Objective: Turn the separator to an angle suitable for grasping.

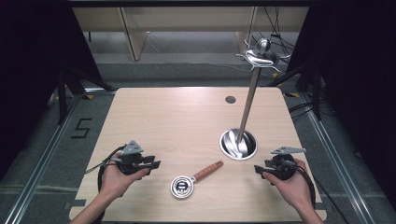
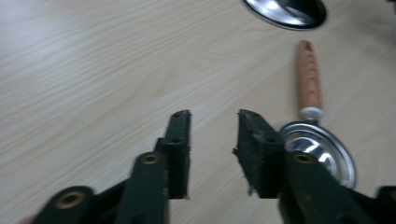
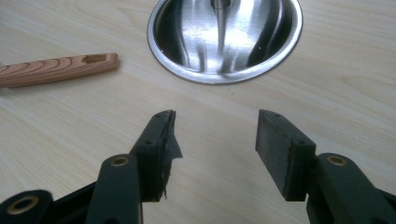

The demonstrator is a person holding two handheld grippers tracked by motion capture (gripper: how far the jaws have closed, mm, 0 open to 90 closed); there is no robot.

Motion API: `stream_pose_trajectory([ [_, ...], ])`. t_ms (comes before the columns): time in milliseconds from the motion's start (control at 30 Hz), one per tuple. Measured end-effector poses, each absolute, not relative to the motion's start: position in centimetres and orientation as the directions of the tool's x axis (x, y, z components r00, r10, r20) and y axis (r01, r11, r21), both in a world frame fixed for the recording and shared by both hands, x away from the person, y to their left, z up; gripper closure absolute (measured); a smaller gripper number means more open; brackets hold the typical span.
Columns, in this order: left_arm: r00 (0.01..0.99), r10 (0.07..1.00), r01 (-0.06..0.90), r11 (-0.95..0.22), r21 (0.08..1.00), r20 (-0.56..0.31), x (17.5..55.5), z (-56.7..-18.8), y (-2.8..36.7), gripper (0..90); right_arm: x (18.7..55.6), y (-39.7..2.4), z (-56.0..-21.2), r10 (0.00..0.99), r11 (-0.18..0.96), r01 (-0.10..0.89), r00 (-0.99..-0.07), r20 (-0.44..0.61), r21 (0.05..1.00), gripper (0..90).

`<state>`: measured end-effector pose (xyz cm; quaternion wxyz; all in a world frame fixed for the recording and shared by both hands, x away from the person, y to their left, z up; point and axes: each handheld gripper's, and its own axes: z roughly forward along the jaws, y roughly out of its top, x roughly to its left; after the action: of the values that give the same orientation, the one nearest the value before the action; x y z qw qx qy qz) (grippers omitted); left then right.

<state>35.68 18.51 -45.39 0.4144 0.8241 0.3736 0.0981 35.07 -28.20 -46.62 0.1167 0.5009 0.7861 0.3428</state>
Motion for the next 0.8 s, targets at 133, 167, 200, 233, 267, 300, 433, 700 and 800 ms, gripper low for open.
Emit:
stream_pose_trajectory([
  [133, 0.795, 0.584, 0.505, -0.49, 0.711, -0.163, 35.4, -44.7, 14.3, 89.1, 34.8, -27.9, -46.4, 0.889, 0.254, 0.739, -0.432, 0.15, 0.623, 47.7],
  [167, 0.818, 0.55, 0.491, -0.515, 0.703, -0.169, 35.3, -44.6, 13.1, 89.2, 34.8, -27.9, -46.4, 0.89, 0.253, 0.74, -0.431, 0.151, 0.623, 47.7],
  [200, 0.836, 0.522, 0.478, -0.541, 0.693, -0.169, 35.3, -44.6, 11.9, 89.3, 34.8, -27.8, -46.4, 0.889, 0.249, 0.738, -0.432, 0.155, 0.628, 47.7],
  [233, 0.856, 0.491, 0.46, -0.575, 0.677, -0.164, 35.2, -44.5, 10.9, 89.3, 34.8, -27.8, -46.3, 0.89, 0.248, 0.737, -0.429, 0.152, 0.629, 47.7],
  [267, 0.86, 0.479, 0.463, -0.595, 0.657, -0.173, 35.2, -44.6, 9.8, 89.3, 34.8, -27.9, -46.3, 0.89, 0.255, 0.734, -0.432, 0.143, 0.63, 47.7],
  [300, 0.873, 0.457, 0.449, -0.618, 0.645, -0.17, 35.4, -44.6, 8.9, 89.3, 34.8, -28.0, -46.4, 0.888, 0.26, 0.724, -0.438, 0.136, 0.639, 47.7],
  [433, 0.891, 0.422, 0.433, -0.678, 0.594, -0.168, 35.7, -45.3, 6.1, 89.3, 34.9, -28.1, -46.5, 0.887, 0.245, 0.738, -0.432, 0.162, 0.629, 47.7],
  [700, 0.877, 0.458, 0.464, -0.728, 0.505, -0.146, 36.8, -47.9, 0.6, 89.4, 35.1, -28.2, -46.6, 0.874, 0.28, 0.704, -0.468, 0.13, 0.653, 47.8],
  [800, 0.872, 0.472, 0.472, -0.739, 0.48, -0.131, 37.3, -48.2, 0.1, 89.4, 35.0, -28.2, -46.5, 0.884, 0.276, 0.719, -0.45, 0.124, 0.638, 47.8],
])
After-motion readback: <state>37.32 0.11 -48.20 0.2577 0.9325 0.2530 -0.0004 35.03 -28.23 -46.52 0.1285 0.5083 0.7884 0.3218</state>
